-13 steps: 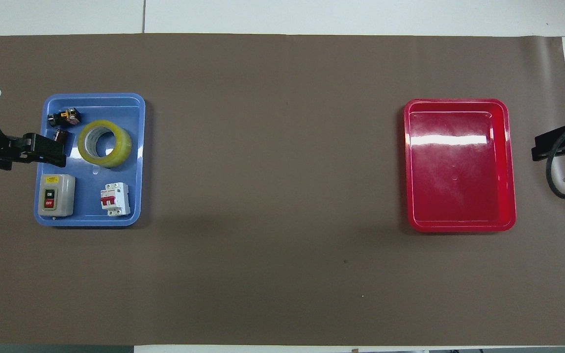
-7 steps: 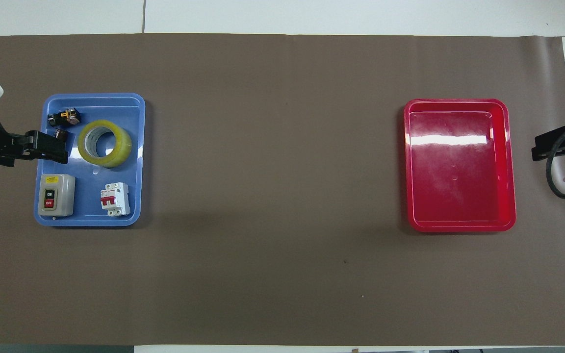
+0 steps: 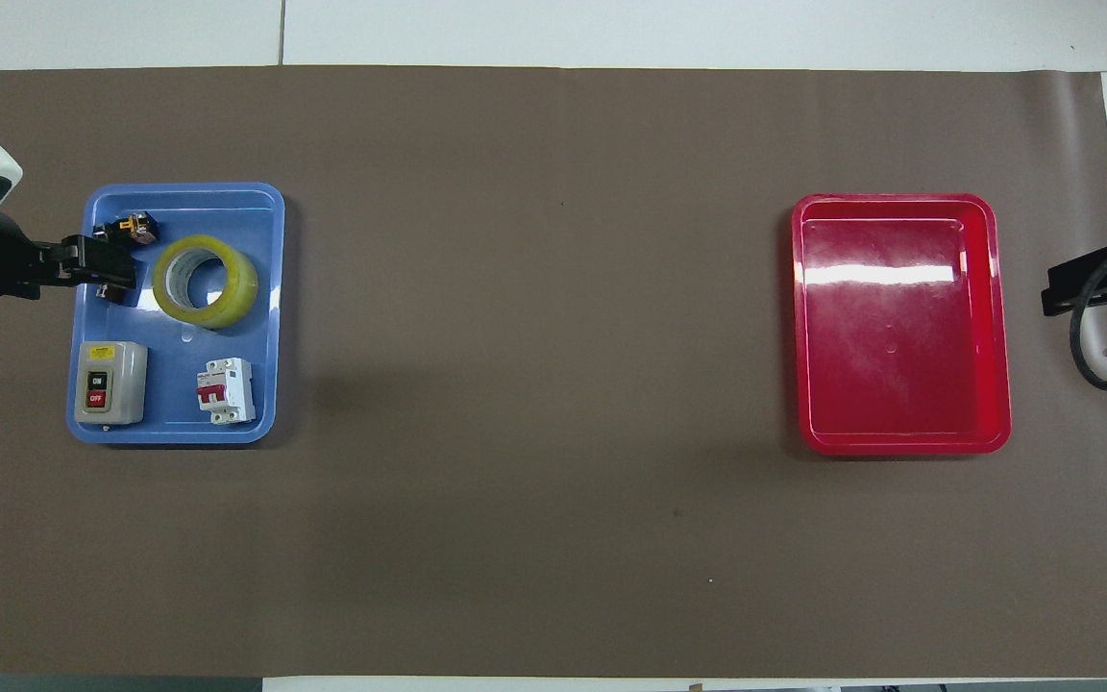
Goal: Place and move tape with both arms
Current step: 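Reach the left gripper to the yellow tape roll and grasp it, then lift the yellow tape with the left gripper toward the table center, then take the tape with the right gripper while the left gripper withdraws, then carry the yellow tape with the right gripper into the red tray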
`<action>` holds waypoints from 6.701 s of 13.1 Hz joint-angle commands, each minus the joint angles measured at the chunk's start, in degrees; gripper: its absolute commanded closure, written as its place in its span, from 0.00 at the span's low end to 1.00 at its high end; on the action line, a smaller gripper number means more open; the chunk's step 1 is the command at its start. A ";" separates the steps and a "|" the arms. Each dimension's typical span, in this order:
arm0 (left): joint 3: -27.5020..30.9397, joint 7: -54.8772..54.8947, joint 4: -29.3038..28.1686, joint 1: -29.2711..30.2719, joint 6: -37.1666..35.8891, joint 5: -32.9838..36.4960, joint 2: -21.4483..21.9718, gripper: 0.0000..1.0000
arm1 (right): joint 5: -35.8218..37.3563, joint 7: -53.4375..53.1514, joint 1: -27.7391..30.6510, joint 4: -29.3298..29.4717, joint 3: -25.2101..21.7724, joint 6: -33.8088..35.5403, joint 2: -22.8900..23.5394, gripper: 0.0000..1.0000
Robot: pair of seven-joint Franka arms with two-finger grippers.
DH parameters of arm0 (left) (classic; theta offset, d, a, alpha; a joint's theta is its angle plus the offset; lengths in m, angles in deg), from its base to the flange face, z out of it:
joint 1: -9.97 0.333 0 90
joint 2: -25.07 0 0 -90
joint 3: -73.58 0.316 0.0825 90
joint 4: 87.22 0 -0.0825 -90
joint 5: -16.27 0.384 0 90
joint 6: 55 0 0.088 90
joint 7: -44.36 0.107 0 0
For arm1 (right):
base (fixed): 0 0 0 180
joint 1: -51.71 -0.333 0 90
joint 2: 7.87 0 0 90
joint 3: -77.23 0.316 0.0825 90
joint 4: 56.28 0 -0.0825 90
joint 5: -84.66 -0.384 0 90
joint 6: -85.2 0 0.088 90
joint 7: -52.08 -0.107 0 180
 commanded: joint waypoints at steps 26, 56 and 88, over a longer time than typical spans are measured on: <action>-0.22 -37.71 20.40 -19.17 -12.26 0.78 -17.59 1.00 | -1.08 1.07 0.61 0.47 0.07 0.60 0.17 0.00; 0.83 -1.85 14.26 -5.62 -29.54 1.21 2.08 0.00 | -1.16 -1.64 -17.30 -11.57 0.51 -25.03 7.01 0.00; 0.83 -1.47 9.85 -5.24 -22.52 -0.89 5.52 0.00 | 3.58 15.96 -6.89 -13.75 0.16 -27.26 15.38 1.00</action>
